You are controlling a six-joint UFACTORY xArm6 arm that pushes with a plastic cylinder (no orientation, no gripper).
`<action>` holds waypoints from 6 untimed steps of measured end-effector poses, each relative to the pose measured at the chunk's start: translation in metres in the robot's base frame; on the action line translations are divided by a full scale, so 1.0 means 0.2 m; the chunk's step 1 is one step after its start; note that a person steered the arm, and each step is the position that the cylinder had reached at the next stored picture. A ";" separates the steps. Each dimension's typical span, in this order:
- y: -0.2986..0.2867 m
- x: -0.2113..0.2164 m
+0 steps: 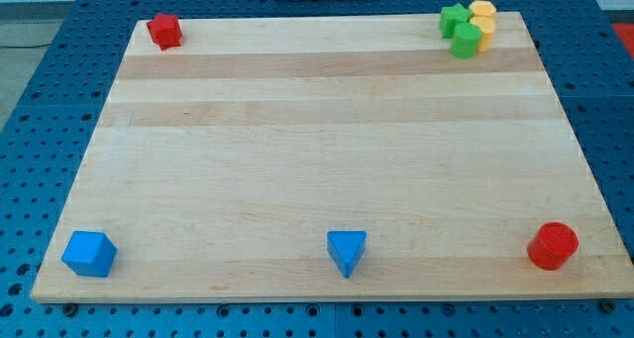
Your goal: Push the red circle parallel right of the blue triangle
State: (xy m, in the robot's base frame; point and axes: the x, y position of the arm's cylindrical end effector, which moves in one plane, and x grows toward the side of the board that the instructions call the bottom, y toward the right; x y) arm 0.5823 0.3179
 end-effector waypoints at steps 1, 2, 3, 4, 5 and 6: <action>-0.21 0.01; -0.40 0.01; -0.55 0.01; -0.68 0.01; -0.81 0.02; -0.93 0.02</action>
